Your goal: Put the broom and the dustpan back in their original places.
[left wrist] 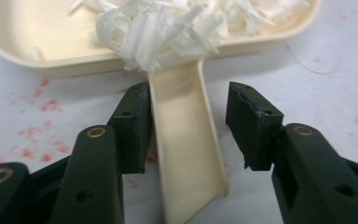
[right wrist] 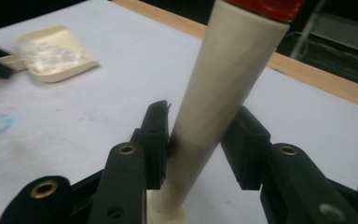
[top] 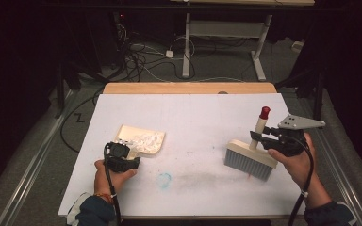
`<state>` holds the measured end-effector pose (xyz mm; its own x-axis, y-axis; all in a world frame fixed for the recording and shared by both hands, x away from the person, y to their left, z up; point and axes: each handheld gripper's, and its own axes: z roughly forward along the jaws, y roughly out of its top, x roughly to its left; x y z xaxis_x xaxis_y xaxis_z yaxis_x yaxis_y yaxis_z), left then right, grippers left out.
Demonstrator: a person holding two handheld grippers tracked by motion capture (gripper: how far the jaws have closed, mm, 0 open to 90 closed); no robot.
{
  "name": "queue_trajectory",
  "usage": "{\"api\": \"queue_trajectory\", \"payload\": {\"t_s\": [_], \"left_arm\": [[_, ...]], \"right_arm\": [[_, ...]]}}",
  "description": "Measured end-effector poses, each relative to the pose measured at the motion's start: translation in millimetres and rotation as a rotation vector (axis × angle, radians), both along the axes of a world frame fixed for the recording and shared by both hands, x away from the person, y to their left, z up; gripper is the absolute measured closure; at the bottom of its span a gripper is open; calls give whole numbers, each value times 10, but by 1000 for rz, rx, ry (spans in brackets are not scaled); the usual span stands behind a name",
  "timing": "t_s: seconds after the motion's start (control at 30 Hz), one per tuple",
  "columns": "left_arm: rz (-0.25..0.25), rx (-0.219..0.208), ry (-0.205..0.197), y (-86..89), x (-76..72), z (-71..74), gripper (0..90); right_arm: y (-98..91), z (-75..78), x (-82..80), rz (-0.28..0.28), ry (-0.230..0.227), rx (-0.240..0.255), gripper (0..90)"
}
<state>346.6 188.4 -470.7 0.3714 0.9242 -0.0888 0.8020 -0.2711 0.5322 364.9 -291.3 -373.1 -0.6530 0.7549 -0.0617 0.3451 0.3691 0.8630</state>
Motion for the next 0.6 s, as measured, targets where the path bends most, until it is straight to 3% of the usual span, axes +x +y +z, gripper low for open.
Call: {"api": "queue_trajectory", "payload": {"t_s": [0.07, 0.2, 0.3, 0.47, 0.6], "left_arm": [[-15, 16, -2, -23, -22, 3, 471], [-44, 8, -32, -31, -85, 9, 461], [-62, 76, -90, -65, -181, 17, 467], [-106, 35, -176, 17, -300, 78, 442], [-175, 7, -282, 87, -420, 90, 376]], "right_arm": [[17, -36, 110, -22, 13, 5, 620], [49, -88, 331, -73, 24, 0, 604], [101, -121, 485, -113, 36, -38, 586], [150, -176, 680, -190, 26, -53, 570], [150, -147, 765, -248, -5, -41, 549]]}}
